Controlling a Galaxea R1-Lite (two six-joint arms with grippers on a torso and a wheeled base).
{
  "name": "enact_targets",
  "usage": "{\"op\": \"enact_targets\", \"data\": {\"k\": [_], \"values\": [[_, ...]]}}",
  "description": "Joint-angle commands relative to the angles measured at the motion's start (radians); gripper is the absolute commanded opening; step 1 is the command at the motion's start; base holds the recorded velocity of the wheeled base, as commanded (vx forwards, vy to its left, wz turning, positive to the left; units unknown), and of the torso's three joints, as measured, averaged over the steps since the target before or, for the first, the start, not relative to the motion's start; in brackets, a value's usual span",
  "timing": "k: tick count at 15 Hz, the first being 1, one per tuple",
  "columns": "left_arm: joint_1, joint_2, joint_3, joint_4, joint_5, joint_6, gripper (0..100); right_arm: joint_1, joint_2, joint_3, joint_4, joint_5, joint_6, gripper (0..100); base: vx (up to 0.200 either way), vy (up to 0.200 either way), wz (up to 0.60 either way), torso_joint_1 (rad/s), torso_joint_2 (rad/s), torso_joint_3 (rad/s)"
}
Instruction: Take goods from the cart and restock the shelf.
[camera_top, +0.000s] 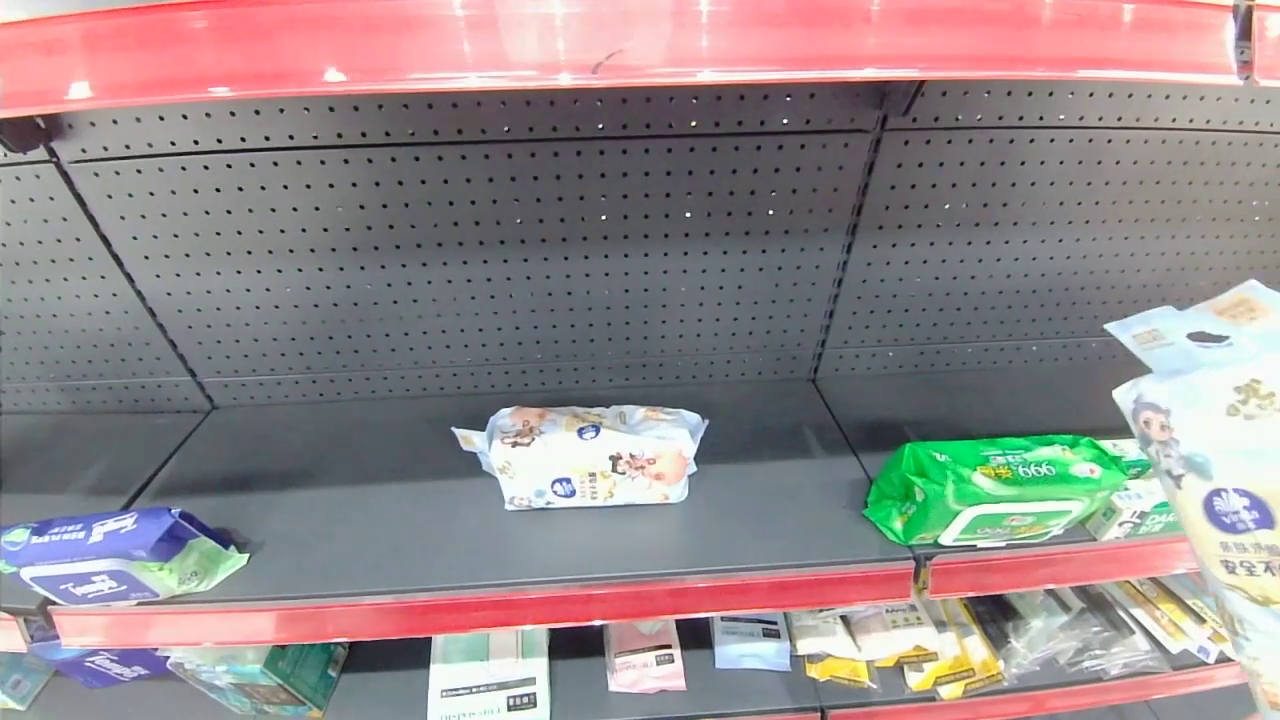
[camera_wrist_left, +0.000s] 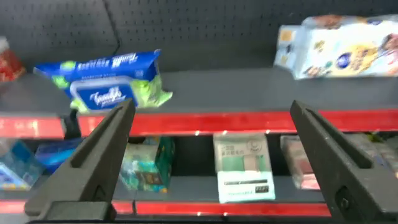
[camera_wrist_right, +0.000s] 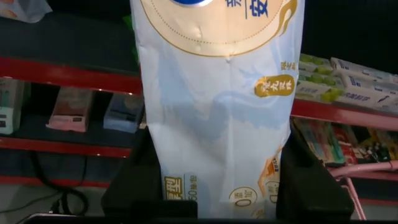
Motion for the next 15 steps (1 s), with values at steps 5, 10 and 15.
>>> {"op": "enact_targets", "data": {"k": [5,10,15], "values": [[0.002,0.807,-0.394,-0.105,-0.008,0.048,100,0.005,-0.311,0.117,-0.005,-0.032,0.056,0,0.000,0.000,0.00,0.000,0.00,0.000],[0.005,1.384,-0.584,-0.290,-0.366,0.292,100,0.008,-0.311,0.129,-0.005,-0.051,0.058,0,0.000,0.000,0.00,0.000,0.00,0.000],[-0.032,1.738,-0.786,-0.292,-0.670,0.586,100,0.008,-0.311,0.140,-0.003,-0.062,0.050,0,0.000,0.000,0.00,0.000,0.00,0.000]]}}
